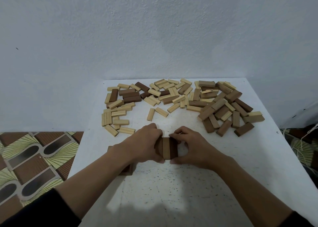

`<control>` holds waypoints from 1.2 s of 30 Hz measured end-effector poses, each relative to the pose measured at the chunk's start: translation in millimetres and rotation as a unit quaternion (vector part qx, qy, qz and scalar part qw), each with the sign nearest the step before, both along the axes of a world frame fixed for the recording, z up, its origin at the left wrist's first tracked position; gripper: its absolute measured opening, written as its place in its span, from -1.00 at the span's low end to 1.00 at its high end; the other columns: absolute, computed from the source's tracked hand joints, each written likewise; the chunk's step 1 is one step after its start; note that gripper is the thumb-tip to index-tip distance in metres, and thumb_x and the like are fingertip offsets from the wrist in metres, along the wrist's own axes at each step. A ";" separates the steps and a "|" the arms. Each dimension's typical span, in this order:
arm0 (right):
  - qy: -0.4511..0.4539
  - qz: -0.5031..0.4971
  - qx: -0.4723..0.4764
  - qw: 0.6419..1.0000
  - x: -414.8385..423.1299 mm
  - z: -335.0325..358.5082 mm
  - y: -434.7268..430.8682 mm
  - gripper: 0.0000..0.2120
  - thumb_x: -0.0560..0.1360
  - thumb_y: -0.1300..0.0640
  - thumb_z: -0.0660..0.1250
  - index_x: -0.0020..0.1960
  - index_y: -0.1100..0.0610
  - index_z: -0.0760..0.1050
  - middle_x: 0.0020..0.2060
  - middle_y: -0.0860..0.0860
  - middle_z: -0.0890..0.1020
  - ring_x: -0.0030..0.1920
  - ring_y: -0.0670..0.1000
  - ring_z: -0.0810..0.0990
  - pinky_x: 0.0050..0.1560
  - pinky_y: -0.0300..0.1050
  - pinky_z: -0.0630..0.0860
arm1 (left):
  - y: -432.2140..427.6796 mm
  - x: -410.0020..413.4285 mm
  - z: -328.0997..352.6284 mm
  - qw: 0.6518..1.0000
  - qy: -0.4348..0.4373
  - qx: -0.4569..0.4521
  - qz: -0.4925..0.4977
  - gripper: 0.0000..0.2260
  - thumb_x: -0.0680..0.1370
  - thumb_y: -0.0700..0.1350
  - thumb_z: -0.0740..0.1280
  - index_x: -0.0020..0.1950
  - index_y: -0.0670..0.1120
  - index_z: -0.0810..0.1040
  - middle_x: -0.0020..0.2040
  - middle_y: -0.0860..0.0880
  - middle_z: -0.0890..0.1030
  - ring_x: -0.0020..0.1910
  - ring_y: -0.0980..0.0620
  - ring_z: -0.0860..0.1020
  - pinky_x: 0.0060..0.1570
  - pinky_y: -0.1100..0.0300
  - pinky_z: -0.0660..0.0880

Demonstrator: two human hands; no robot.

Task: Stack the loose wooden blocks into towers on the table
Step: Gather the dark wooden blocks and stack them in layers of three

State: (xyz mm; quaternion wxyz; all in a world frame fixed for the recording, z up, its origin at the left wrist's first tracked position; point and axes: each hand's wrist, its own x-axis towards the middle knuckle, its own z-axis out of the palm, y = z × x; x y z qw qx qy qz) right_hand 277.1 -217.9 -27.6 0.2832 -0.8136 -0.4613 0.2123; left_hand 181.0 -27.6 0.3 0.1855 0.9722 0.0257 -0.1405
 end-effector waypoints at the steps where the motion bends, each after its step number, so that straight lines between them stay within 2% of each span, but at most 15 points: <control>1: -0.003 0.001 0.001 1.000 -0.4 -0.6 0.6 -0.22 0.31 -0.12 0.62 0.45 0.05 0.45 0.17 -0.12 0.44 0.10 -0.12 0.43 0.01 -0.44 0.33 | -0.2 -0.3 -0.3 1.000 0.001 0.002 -0.002 -0.48 0.32 0.18 0.60 0.13 0.00 0.50 -0.01 0.06 0.39 -0.03 0.06 0.42 0.00 0.11 0.50; 4: -0.012 0.006 -0.001 1.000 -1.2 -2.2 2.7 -0.24 0.31 -0.15 0.61 0.42 0.05 0.46 0.16 -0.10 0.44 0.12 -0.08 0.43 0.05 -0.35 0.37 | -2.2 0.0 1.5 1.000 0.003 0.005 -0.016 -0.50 0.33 0.19 0.59 0.12 0.03 0.51 -0.02 0.08 0.40 -0.06 0.06 0.43 -0.03 0.13 0.51; 8: -0.012 0.014 -0.002 1.000 -2.6 -2.7 6.2 -0.29 0.31 -0.17 0.60 0.37 0.02 0.48 0.15 -0.08 0.44 0.10 -0.04 0.44 0.08 -0.22 0.48 | -3.4 1.7 4.7 0.998 -0.006 0.053 -0.037 -0.48 0.34 0.26 0.54 0.14 0.02 0.51 -0.03 0.07 0.45 -0.09 0.06 0.49 -0.05 0.13 0.55; 12: -0.011 0.019 -0.012 1.000 -0.9 -2.9 7.3 -0.32 0.32 -0.17 0.60 0.36 0.00 0.48 0.15 -0.11 0.43 0.09 -0.07 0.42 0.03 -0.35 0.42 | -2.8 4.5 6.0 0.996 -0.005 0.069 -0.048 -0.49 0.33 0.28 0.53 0.10 0.01 0.54 -0.07 0.07 0.47 -0.10 0.06 0.49 -0.02 0.11 0.55; 15: -0.015 0.021 -0.012 1.000 0.5 -2.5 7.6 -0.33 0.31 -0.18 0.60 0.33 0.00 0.50 0.12 -0.12 0.44 0.06 -0.10 0.42 -0.05 -0.43 0.35 | -2.5 6.4 5.8 0.998 0.006 0.051 -0.047 -0.51 0.33 0.25 0.56 0.07 -0.01 0.55 -0.09 0.06 0.44 -0.09 0.06 0.46 -0.07 0.19 0.48; 19: -0.019 0.019 -0.019 0.999 1.3 -0.2 8.7 -0.34 0.30 -0.18 0.60 0.32 0.00 0.52 0.11 -0.13 0.44 0.05 -0.11 0.43 -0.07 -0.45 0.33 | -0.8 8.6 4.9 0.998 0.010 0.044 -0.052 -0.49 0.32 0.25 0.57 0.07 -0.04 0.54 -0.08 0.03 0.45 -0.09 0.06 0.44 -0.10 0.22 0.42; 25: -0.010 0.018 -0.001 1.000 -1.4 2.0 9.8 -0.38 0.28 -0.18 0.62 0.25 0.01 0.57 0.05 -0.13 0.46 0.02 -0.10 0.45 -0.08 -0.40 0.35 | -0.1 10.8 8.8 0.998 0.009 0.034 -0.052 -0.53 0.32 0.20 0.58 0.02 -0.05 0.55 -0.09 0.05 0.44 -0.08 0.07 0.45 -0.04 0.19 0.49; 31: -0.013 0.004 0.060 0.998 -11.8 18.2 18.1 -0.38 0.25 -0.19 0.62 0.22 0.03 0.59 0.01 -0.15 0.45 -0.02 -0.12 0.44 -0.08 -0.28 0.45 | 15.1 0.2 34.3 1.000 -0.022 -0.002 -0.023 -0.53 0.27 0.16 0.63 0.02 0.00 0.57 -0.06 0.08 0.46 -0.08 0.10 0.42 -0.11 0.27 0.45; 34: -0.019 0.000 0.092 0.996 -20.4 33.9 32.2 -0.38 0.23 -0.15 0.65 0.20 0.04 0.59 0.02 -0.16 0.46 -0.02 -0.17 0.42 -0.11 -0.35 0.41 | 30.4 -12.4 49.9 0.999 -0.041 -0.010 0.001 -0.51 0.26 0.16 0.64 0.07 0.04 0.57 -0.04 0.13 0.46 -0.06 0.13 0.42 -0.14 0.34 0.36; 36: -0.024 0.005 0.110 0.994 -27.8 43.5 43.2 -0.40 0.23 -0.13 0.65 0.19 0.05 0.60 0.00 -0.15 0.47 -0.03 -0.21 0.40 -0.13 -0.41 0.37 | 42.5 -22.6 58.4 0.998 -0.058 -0.015 0.013 -0.49 0.24 0.16 0.65 0.09 0.06 0.59 -0.03 0.14 0.48 -0.05 0.13 0.45 -0.12 0.35 0.38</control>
